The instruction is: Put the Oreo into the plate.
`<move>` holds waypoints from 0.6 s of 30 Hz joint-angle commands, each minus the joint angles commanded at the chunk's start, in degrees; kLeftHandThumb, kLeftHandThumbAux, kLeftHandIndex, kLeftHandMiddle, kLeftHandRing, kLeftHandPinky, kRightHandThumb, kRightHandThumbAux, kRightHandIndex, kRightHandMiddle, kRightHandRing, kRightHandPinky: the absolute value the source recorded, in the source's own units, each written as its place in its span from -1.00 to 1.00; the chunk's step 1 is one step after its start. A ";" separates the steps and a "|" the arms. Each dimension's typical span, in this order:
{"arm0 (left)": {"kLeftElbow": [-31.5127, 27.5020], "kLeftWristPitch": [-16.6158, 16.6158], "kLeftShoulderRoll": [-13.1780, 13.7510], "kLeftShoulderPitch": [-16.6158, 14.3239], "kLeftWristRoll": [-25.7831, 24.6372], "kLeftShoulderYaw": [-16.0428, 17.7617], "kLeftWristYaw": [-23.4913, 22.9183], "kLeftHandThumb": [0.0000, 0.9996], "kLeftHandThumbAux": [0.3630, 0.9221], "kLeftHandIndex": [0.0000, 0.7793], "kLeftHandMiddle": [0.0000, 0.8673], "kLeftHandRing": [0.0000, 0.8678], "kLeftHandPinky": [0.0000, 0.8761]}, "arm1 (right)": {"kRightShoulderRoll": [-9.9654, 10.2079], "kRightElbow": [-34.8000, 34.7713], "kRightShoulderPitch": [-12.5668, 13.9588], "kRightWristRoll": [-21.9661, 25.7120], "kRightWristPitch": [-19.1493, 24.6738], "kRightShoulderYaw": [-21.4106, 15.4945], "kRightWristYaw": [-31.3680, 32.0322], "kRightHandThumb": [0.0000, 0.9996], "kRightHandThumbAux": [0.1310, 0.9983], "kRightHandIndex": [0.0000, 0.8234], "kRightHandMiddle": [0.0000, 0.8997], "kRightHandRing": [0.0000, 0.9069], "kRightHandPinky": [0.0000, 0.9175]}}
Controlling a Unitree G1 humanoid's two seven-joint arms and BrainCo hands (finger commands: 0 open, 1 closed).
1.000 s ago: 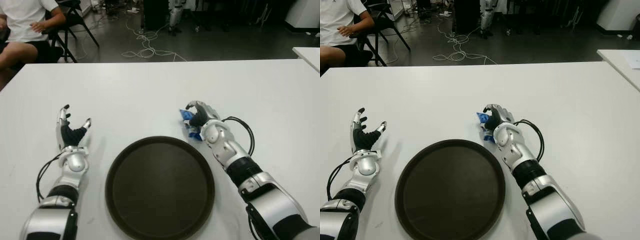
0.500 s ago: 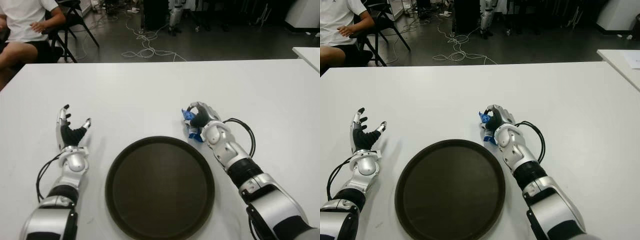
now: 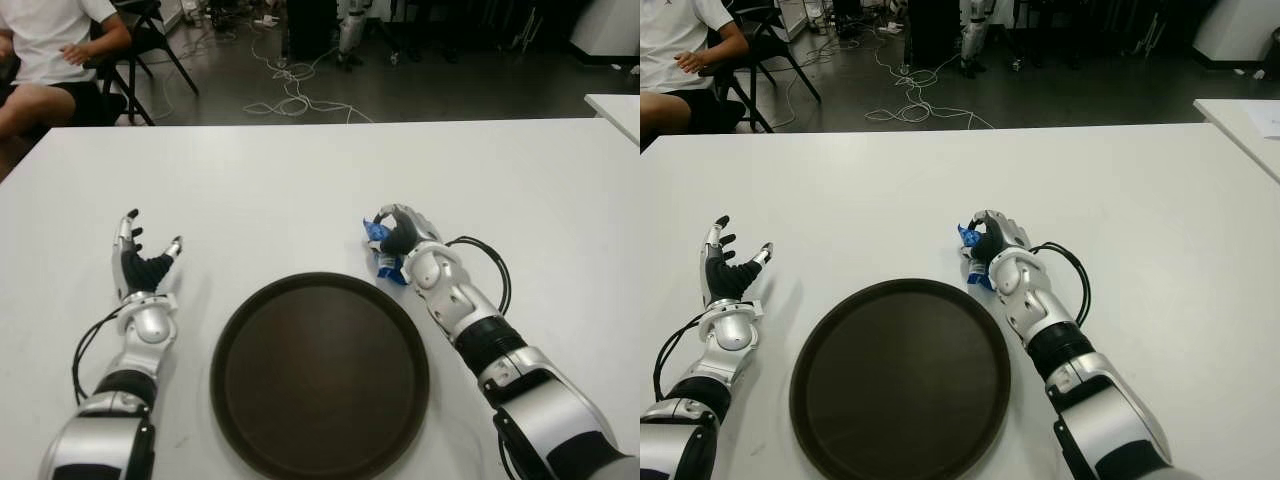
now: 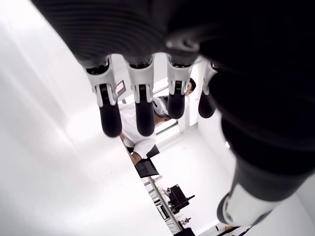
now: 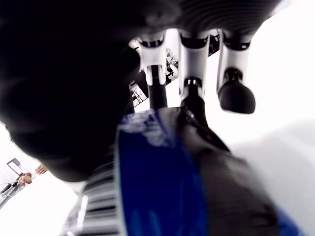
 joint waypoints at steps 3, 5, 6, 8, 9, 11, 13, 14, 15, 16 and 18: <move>-0.09 -0.21 -0.06 0.04 -0.15 0.09 -0.10 -0.45 0.43 -0.70 -0.72 -0.67 -0.56 | -0.02 -0.03 -0.01 0.05 0.16 -0.04 0.15 -0.35 0.64 0.76 0.82 0.82 0.79; -0.14 -0.38 -0.12 0.07 -0.33 0.19 -0.27 -0.44 0.44 -0.70 -0.73 -0.68 -0.55 | -0.02 -0.02 0.00 0.11 0.25 -0.08 0.21 -0.35 0.64 0.76 0.82 0.82 0.80; -0.13 -0.39 -0.12 0.07 -0.38 0.22 -0.38 -0.44 0.44 -0.70 -0.73 -0.68 -0.55 | 0.00 0.01 0.00 0.16 0.26 -0.13 0.20 -0.35 0.64 0.76 0.82 0.82 0.80; -0.13 -0.33 -0.10 0.07 -0.38 0.20 -0.46 -0.45 0.44 -0.70 -0.74 -0.68 -0.56 | 0.05 0.07 0.02 0.28 0.18 -0.22 0.12 -0.35 0.64 0.77 0.83 0.82 0.80; -0.13 -0.33 -0.11 0.06 -0.39 0.20 -0.50 -0.46 0.44 -0.71 -0.74 -0.69 -0.56 | 0.06 0.09 0.02 0.32 0.15 -0.25 0.10 -0.36 0.64 0.78 0.83 0.82 0.80; -0.13 -0.38 -0.14 0.06 -0.45 0.24 -0.54 -0.45 0.44 -0.70 -0.74 -0.69 -0.56 | 0.08 0.12 0.02 0.35 0.16 -0.27 0.10 -0.37 0.64 0.78 0.83 0.82 0.80; -0.11 -0.49 -0.16 0.06 -0.52 0.28 -0.61 -0.43 0.45 -0.70 -0.75 -0.70 -0.55 | 0.10 0.13 0.02 0.39 0.19 -0.31 0.11 -0.37 0.64 0.78 0.83 0.82 0.80; -0.11 -0.54 -0.16 0.06 -0.55 0.30 -0.63 -0.42 0.45 -0.69 -0.75 -0.70 -0.55 | 0.11 0.12 0.02 0.41 0.20 -0.32 0.11 -0.37 0.64 0.78 0.83 0.82 0.80; -0.10 -0.70 -0.15 0.10 -0.55 0.29 -0.65 -0.41 0.45 -0.69 -0.76 -0.70 -0.54 | 0.12 0.09 0.06 0.47 0.12 -0.40 0.04 -0.37 0.64 0.78 0.83 0.83 0.80; -0.10 -0.83 -0.14 0.13 -0.55 0.28 -0.65 -0.40 0.46 -0.69 -0.76 -0.70 -0.54 | 0.12 0.07 0.09 0.51 0.06 -0.45 -0.02 -0.37 0.65 0.78 0.83 0.83 0.80; -0.09 -1.00 -0.13 0.17 -0.52 0.25 -0.62 -0.39 0.46 -0.70 -0.76 -0.70 -0.54 | 0.12 0.03 0.13 0.64 -0.09 -0.62 -0.20 -0.35 0.65 0.78 0.83 0.83 0.80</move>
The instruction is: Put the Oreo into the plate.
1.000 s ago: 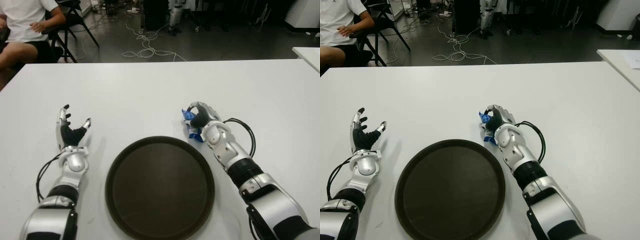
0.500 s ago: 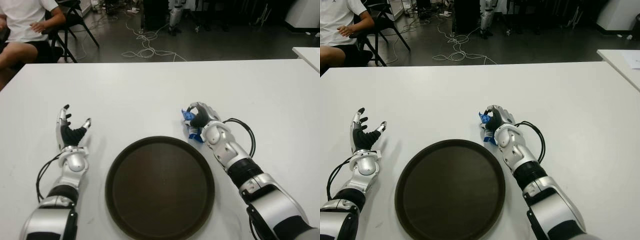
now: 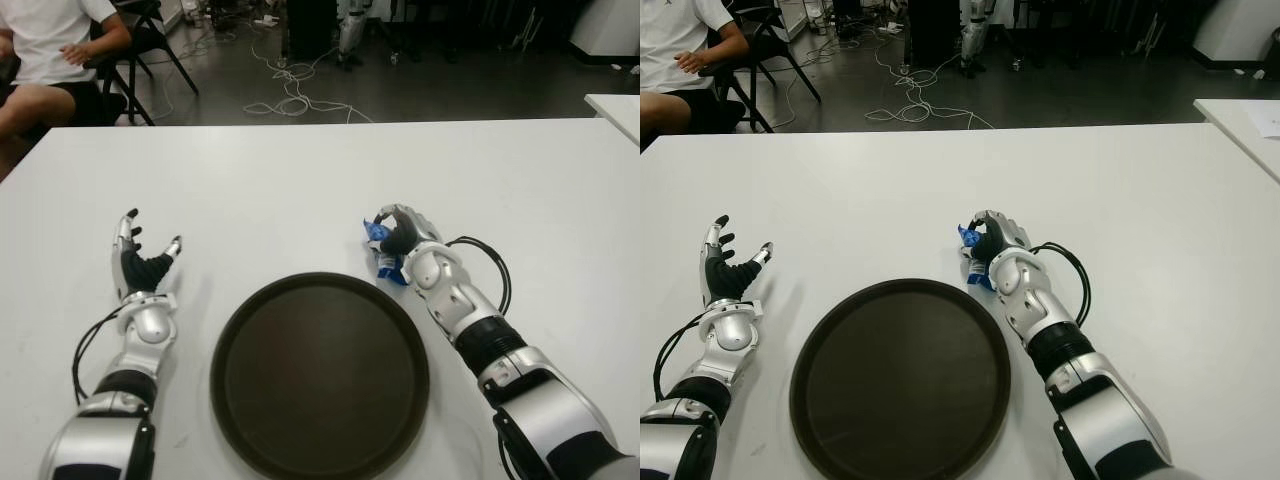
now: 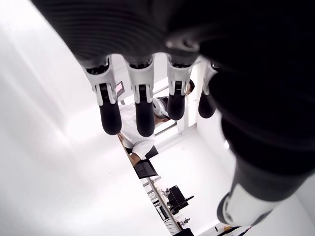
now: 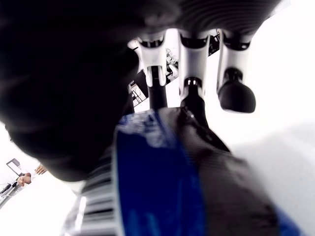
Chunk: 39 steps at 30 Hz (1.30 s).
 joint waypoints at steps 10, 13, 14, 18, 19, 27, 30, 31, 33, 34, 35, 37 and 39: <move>0.12 0.18 0.06 -0.09 0.16 -0.08 0.19 -0.41 0.44 -0.70 -0.76 -0.72 -0.59 | -0.21 -0.15 0.12 0.77 -1.21 -1.01 -0.84 -0.34 0.66 0.77 0.83 0.82 0.78; 0.18 0.34 0.06 -0.14 0.16 -0.07 0.23 -0.42 0.45 -0.71 -0.77 -0.73 -0.62 | -0.26 -0.47 0.45 1.35 -2.35 -1.65 -2.04 -0.33 0.65 0.79 0.83 0.82 0.80; 0.23 0.41 0.09 -0.17 0.21 -0.10 0.29 -0.42 0.45 -0.71 -0.77 -0.73 -0.61 | -0.36 -0.77 0.68 1.69 -3.14 -2.04 -2.59 -0.33 0.65 0.80 0.84 0.83 0.81; 0.33 0.55 0.13 -0.24 0.33 -0.14 0.47 -0.43 0.45 -0.71 -0.75 -0.70 -0.58 | -0.75 -2.05 1.64 3.01 -6.06 -3.53 -3.51 -0.30 0.64 0.80 0.85 0.84 0.80; 0.34 0.57 0.12 -0.25 0.33 -0.14 0.50 -0.43 0.45 -0.71 -0.74 -0.70 -0.58 | -0.76 -2.30 1.87 3.32 -6.73 -3.88 -3.63 -0.30 0.65 0.80 0.85 0.84 0.80; 0.36 0.49 -0.03 -0.27 0.08 0.01 0.23 -0.45 0.42 -0.70 -0.74 -0.69 -0.58 | -1.09 -5.34 3.64 4.79 -9.56 -5.80 -3.75 -0.29 0.65 0.81 0.86 0.84 0.82; 0.24 0.49 -0.14 -0.22 0.05 0.01 0.27 -0.46 0.44 -0.71 -0.72 -0.66 -0.53 | -1.43 -7.69 4.63 5.61 -10.85 -6.57 -3.42 -0.31 0.64 0.82 0.87 0.85 0.82; 0.24 0.54 -0.15 -0.23 0.04 0.01 0.25 -0.47 0.44 -0.71 -0.72 -0.66 -0.52 | -1.52 -8.13 4.82 5.78 -11.07 -6.69 -3.31 -0.31 0.63 0.82 0.87 0.85 0.82; 0.24 0.71 -0.16 -0.25 -0.05 0.05 0.10 -0.48 0.43 -0.72 -0.72 -0.65 -0.49 | -1.62 -8.68 5.11 6.04 -11.45 -6.89 -3.23 -0.31 0.63 0.81 0.88 0.86 0.83; 0.25 0.79 -0.16 -0.26 -0.09 0.06 -0.01 -0.48 0.43 -0.72 -0.72 -0.65 -0.49 | -1.62 -8.85 5.24 6.15 -11.71 -7.02 -3.29 -0.31 0.62 0.81 0.88 0.86 0.83; 0.25 0.84 -0.15 -0.26 -0.12 0.07 -0.09 -0.48 0.43 -0.72 -0.73 -0.66 -0.50 | -1.61 -8.99 5.34 6.20 -11.89 -7.13 -3.32 -0.31 0.61 0.80 0.88 0.86 0.83; 0.26 0.86 -0.16 -0.28 -0.21 0.11 -0.32 -0.48 0.42 -0.73 -0.75 -0.67 -0.51 | -1.57 -9.23 5.54 6.37 -12.46 -7.45 -3.49 -0.31 0.60 0.78 0.88 0.86 0.83; 0.27 0.80 -0.16 -0.29 -0.32 0.17 -0.52 -0.47 0.42 -0.72 -0.76 -0.69 -0.54 | -1.55 -9.41 5.73 6.53 -13.29 -7.77 -3.81 -0.30 0.57 0.76 0.88 0.86 0.83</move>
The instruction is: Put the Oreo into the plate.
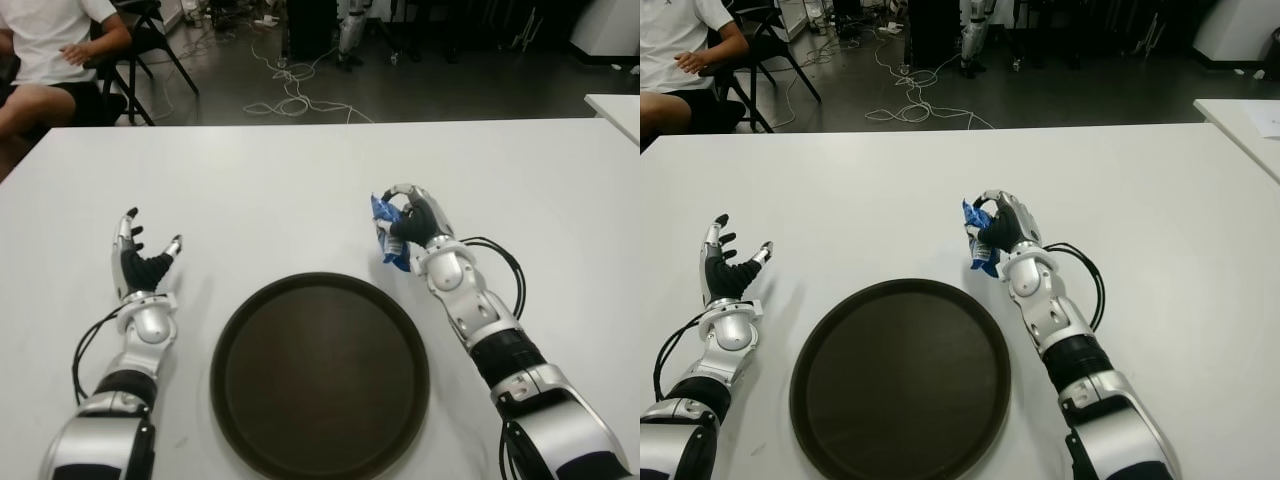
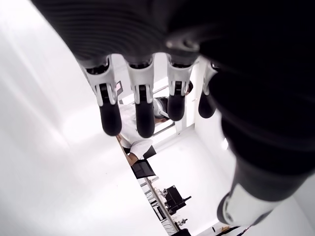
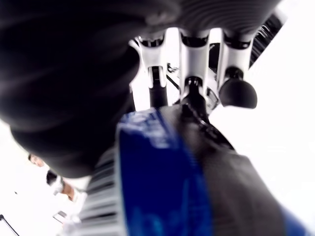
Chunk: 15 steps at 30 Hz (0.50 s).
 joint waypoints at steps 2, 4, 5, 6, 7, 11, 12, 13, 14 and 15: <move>0.00 -0.03 0.01 0.00 -0.04 0.03 -0.11 -0.45 0.41 -0.72 -0.76 -0.70 -0.55 | -0.12 -0.28 0.16 0.18 -0.71 -0.25 -0.01 -0.29 0.55 0.75 0.88 0.87 0.84; 0.01 -0.16 0.05 0.01 -0.03 0.01 -0.21 -0.45 0.41 -0.72 -0.75 -0.70 -0.56 | -0.40 -0.93 0.51 0.76 -2.32 -0.72 0.08 -0.29 0.53 0.72 0.87 0.86 0.83; 0.00 -0.27 0.07 0.03 -0.05 0.03 -0.28 -0.46 0.40 -0.72 -0.74 -0.69 -0.56 | -0.55 -1.29 0.69 1.07 -3.09 -0.95 0.19 -0.30 0.53 0.70 0.87 0.86 0.82; -0.01 -0.35 0.08 0.05 -0.07 0.04 -0.33 -0.46 0.40 -0.73 -0.74 -0.68 -0.56 | -0.62 -1.47 0.79 1.25 -3.56 -1.08 0.25 -0.32 0.52 0.69 0.86 0.86 0.82; -0.02 -0.42 0.09 0.06 -0.09 0.05 -0.37 -0.46 0.40 -0.73 -0.74 -0.68 -0.55 | -0.70 -1.66 0.90 1.40 -3.97 -1.19 0.34 -0.33 0.52 0.69 0.86 0.86 0.82; 0.00 -0.54 0.15 0.10 -0.13 0.05 -0.37 -0.42 0.41 -0.71 -0.74 -0.67 -0.51 | -0.96 -2.36 1.32 2.03 -5.39 -1.46 0.85 -0.40 0.52 0.67 0.85 0.86 0.82; 0.01 -0.51 0.18 0.09 -0.09 0.01 -0.30 -0.42 0.41 -0.71 -0.74 -0.67 -0.50 | -0.97 -2.58 1.46 2.48 -5.81 -1.62 1.38 -0.41 0.52 0.67 0.85 0.86 0.82; 0.04 -0.45 0.22 0.09 -0.01 -0.05 -0.18 -0.41 0.41 -0.71 -0.75 -0.68 -0.52 | -0.92 -2.91 1.64 3.44 -6.22 -1.93 2.52 -0.42 0.53 0.67 0.84 0.86 0.82; 0.06 -0.40 0.24 0.08 0.04 -0.10 -0.09 -0.41 0.40 -0.71 -0.75 -0.69 -0.54 | -0.88 -3.15 1.77 4.15 -6.52 -2.17 3.37 -0.43 0.54 0.67 0.83 0.85 0.81; 0.07 -0.38 0.26 0.07 0.07 -0.12 -0.04 -0.41 0.41 -0.72 -0.76 -0.70 -0.55 | -0.86 -3.30 1.85 4.62 -6.70 -2.32 3.94 -0.43 0.55 0.67 0.82 0.84 0.80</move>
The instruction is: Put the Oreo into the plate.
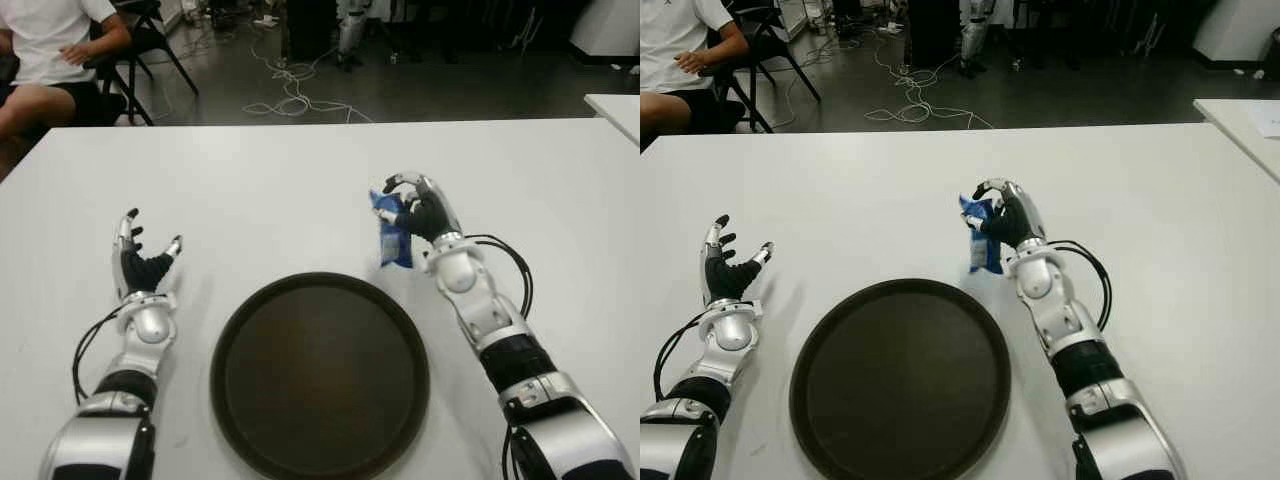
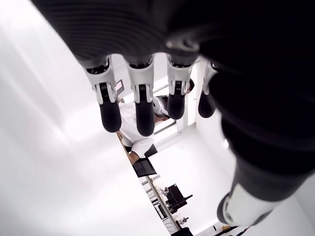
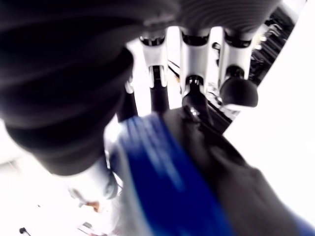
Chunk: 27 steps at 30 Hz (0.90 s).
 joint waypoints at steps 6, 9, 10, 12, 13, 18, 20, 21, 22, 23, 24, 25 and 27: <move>0.06 0.00 0.03 -0.01 0.16 -0.14 0.09 -0.42 0.43 -0.71 -0.75 -0.70 -0.57 | 0.40 -2.32 0.85 7.52 1.76 -2.04 9.04 -0.39 0.59 0.65 0.79 0.80 0.77; 0.06 0.10 0.06 -0.04 0.20 -0.20 0.02 -0.46 0.44 -0.72 -0.74 -0.69 -0.58 | 0.33 -3.29 1.07 9.89 3.01 -2.60 12.54 -0.36 0.60 0.68 0.79 0.79 0.76; 0.05 0.16 0.04 -0.06 0.13 -0.16 -0.08 -0.46 0.44 -0.72 -0.74 -0.69 -0.58 | 0.31 -3.63 1.12 10.85 3.53 -2.76 13.93 -0.36 0.60 0.69 0.79 0.79 0.76; 0.04 0.27 0.00 -0.09 -0.02 -0.09 -0.24 -0.48 0.44 -0.72 -0.73 -0.68 -0.55 | 0.32 -4.15 1.19 12.38 4.42 -3.02 16.12 -0.32 0.59 0.70 0.79 0.79 0.76; 0.04 0.32 -0.02 -0.11 -0.08 -0.05 -0.29 -0.48 0.44 -0.72 -0.72 -0.67 -0.54 | 0.32 -4.33 1.21 12.99 4.79 -3.13 16.98 -0.30 0.59 0.71 0.79 0.78 0.75; 0.00 0.30 -0.09 -0.10 -0.19 0.03 -0.23 -0.45 0.48 -0.71 -0.72 -0.64 -0.50 | 0.51 -5.10 1.40 15.72 5.74 -3.37 21.31 -0.22 0.57 0.76 0.82 0.80 0.77; 0.02 0.31 -0.11 -0.11 -0.20 0.01 -0.26 -0.44 0.47 -0.71 -0.73 -0.65 -0.50 | 0.49 -5.18 1.49 16.28 5.57 -3.32 22.63 -0.20 0.57 0.77 0.82 0.81 0.78; 0.03 0.31 -0.12 -0.12 -0.22 0.01 -0.29 -0.44 0.47 -0.71 -0.72 -0.64 -0.48 | 0.51 -5.21 1.54 16.47 5.45 -3.28 23.22 -0.19 0.57 0.78 0.83 0.82 0.78; 0.03 0.31 -0.11 -0.11 -0.19 -0.03 -0.29 -0.43 0.46 -0.71 -0.72 -0.64 -0.48 | 0.67 -5.47 1.86 16.50 5.09 -2.83 24.00 -0.19 0.57 0.79 0.83 0.82 0.79; 0.02 0.33 -0.09 -0.11 -0.14 -0.09 -0.28 -0.43 0.45 -0.70 -0.73 -0.65 -0.48 | 0.74 -5.70 2.23 16.44 4.52 -2.30 24.89 -0.20 0.56 0.79 0.84 0.82 0.79; 0.01 0.35 -0.07 -0.11 -0.10 -0.13 -0.26 -0.43 0.44 -0.70 -0.73 -0.65 -0.49 | 0.79 -5.86 2.48 16.36 4.14 -1.97 25.49 -0.21 0.56 0.80 0.84 0.83 0.79; 0.00 0.36 -0.07 -0.11 -0.07 -0.16 -0.24 -0.43 0.44 -0.70 -0.73 -0.66 -0.49 | 0.81 -5.96 2.63 16.30 3.91 -1.81 25.89 -0.22 0.55 0.80 0.84 0.83 0.79; -0.03 0.39 -0.02 -0.10 0.07 -0.27 -0.09 -0.43 0.44 -0.70 -0.74 -0.67 -0.51 | 0.41 -5.66 2.73 16.17 2.63 -1.38 27.34 -0.24 0.55 0.80 0.85 0.83 0.79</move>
